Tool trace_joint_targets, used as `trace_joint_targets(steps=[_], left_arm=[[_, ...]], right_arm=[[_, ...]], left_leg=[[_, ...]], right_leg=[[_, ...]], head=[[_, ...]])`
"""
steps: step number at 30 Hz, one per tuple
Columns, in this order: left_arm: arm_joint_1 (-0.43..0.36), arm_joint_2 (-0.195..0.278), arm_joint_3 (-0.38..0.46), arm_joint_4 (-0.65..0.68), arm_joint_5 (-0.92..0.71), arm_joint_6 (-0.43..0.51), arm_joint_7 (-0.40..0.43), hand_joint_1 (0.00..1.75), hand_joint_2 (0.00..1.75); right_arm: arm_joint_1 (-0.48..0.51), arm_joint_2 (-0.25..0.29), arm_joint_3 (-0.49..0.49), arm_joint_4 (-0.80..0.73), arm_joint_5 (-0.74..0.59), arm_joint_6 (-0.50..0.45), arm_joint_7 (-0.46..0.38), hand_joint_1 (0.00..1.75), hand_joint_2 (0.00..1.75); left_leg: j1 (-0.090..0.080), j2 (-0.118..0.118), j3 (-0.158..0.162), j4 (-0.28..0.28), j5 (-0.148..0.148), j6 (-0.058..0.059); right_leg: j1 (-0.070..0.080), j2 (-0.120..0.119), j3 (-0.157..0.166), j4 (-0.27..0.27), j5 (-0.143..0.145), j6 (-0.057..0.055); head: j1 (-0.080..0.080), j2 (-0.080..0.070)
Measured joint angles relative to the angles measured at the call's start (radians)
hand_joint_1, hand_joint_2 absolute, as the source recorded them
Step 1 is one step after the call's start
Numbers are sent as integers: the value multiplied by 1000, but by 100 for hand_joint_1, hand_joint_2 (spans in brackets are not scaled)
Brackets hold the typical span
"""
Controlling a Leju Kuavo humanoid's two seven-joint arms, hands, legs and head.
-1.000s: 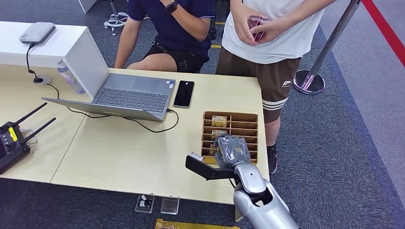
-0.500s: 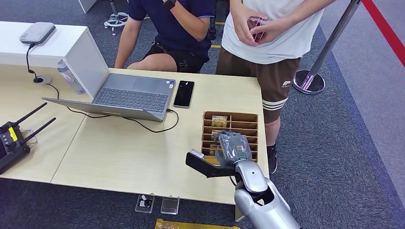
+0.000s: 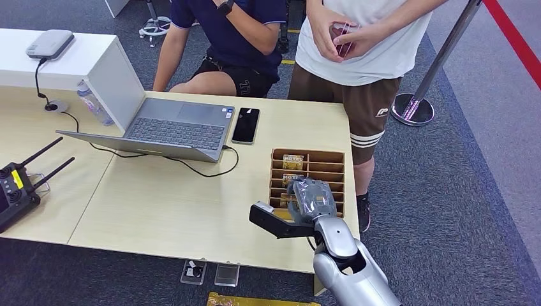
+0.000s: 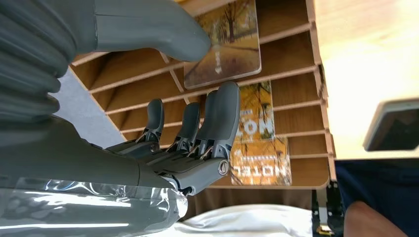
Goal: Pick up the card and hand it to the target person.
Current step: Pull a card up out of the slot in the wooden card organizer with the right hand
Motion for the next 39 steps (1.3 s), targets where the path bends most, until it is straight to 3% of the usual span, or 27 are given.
trace_joint_targets(steps=[26,30,34,39], left_arm=[[-1,4,0,2,-1,-6,8,0,175],[0,6,-2,4,-3,-9,6,0,175],[1,7,-4,4,-4,-10,6,0,175],[1,11,-8,8,-9,-21,8,0,175]], right_arm=[[-14,12,0,32,0,-15,-5,98,175],[-13,10,-2,35,-1,-18,-6,108,175],[-12,9,-3,37,-2,-20,-7,133,175],[-16,10,-4,46,-5,-26,-11,145,175]], left_leg=[[0,0,0,0,1,0],[0,0,1,0,0,0],[0,0,1,-1,1,0],[0,0,1,0,0,0]], right_leg=[[0,0,0,-1,1,0],[0,0,1,0,0,0],[0,0,1,-1,1,0],[0,0,1,0,0,0]], head=[[0,0],[0,0],[0,0],[0,0]])
